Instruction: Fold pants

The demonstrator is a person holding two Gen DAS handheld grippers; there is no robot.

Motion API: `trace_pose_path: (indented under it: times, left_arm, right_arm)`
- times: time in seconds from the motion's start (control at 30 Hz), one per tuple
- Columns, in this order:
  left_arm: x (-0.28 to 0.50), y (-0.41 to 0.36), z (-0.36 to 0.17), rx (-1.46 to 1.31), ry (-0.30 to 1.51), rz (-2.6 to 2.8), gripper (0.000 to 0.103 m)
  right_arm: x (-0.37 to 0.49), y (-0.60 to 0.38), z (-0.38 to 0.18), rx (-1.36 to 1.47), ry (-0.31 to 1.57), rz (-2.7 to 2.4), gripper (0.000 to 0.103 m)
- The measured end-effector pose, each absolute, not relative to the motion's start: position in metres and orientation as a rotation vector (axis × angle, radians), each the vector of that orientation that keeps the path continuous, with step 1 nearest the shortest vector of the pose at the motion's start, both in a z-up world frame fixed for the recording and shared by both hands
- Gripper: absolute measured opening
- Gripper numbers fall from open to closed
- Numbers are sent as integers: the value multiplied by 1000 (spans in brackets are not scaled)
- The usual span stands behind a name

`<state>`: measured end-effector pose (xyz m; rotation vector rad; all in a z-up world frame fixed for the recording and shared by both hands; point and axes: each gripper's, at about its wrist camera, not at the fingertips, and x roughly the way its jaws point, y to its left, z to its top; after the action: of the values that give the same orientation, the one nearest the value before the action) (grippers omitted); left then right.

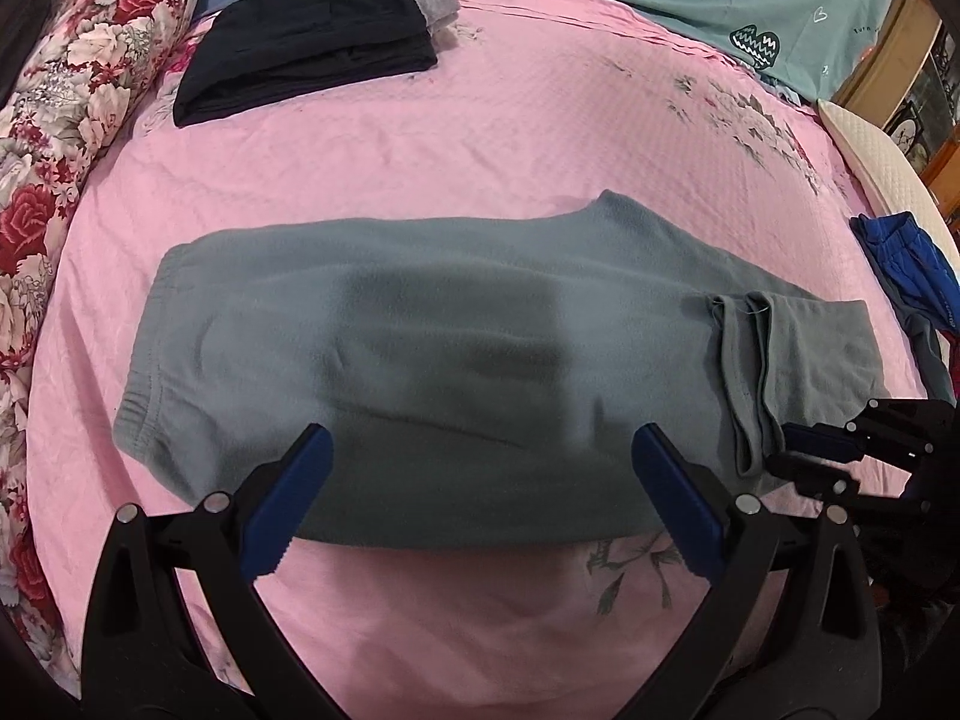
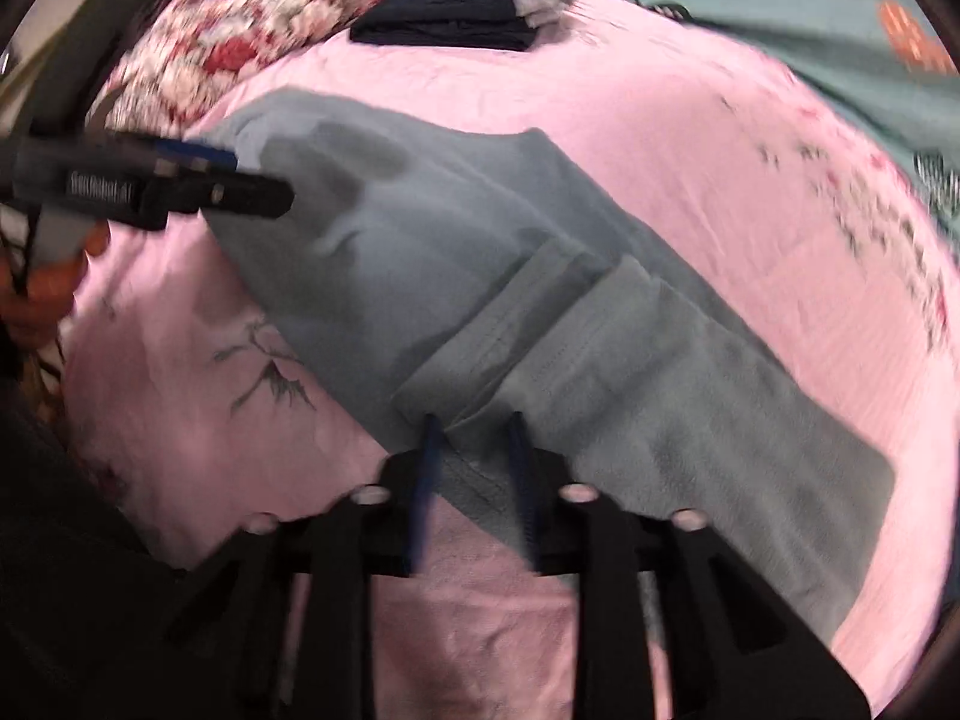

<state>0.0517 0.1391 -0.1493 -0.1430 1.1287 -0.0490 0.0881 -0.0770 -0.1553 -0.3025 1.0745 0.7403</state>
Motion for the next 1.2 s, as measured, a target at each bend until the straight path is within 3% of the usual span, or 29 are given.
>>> trace_pose_path:
  times: [0.13, 0.47, 0.7, 1.0, 1.07, 1.1, 1.17, 1.2]
  left_arm:
    - [55, 138, -152, -147, 1135, -66, 101]
    - [62, 139, -148, -128, 1118, -103, 101]
    - [62, 142, -145, -118, 1116, -115, 101]
    - [90, 87, -97, -255, 977, -481, 97]
    - [105, 63, -100, -283, 972, -600, 71]
    - [116, 52, -109, -310, 1005, -655, 64]
    - [133, 42, -129, -383, 1077, -700, 31]
    - [141, 39, -143, -404, 1121, -685, 29]
  right_arm:
    - [90, -87, -155, -243, 1104, 760, 4]
    - [91, -70, -105, -100, 1000, 792, 3]
    - [84, -53, -156, -218, 1108, 766, 3]
    - [84, -52, -159, -226, 1102, 789, 3]
    - [83, -53, -159, -222, 1099, 796, 3]
    - [82, -55, -159, -223, 1097, 798, 4]
    - [80, -55, -159, -226, 1084, 801, 4]
    - [79, -56, -159, -227, 1076, 805, 4]
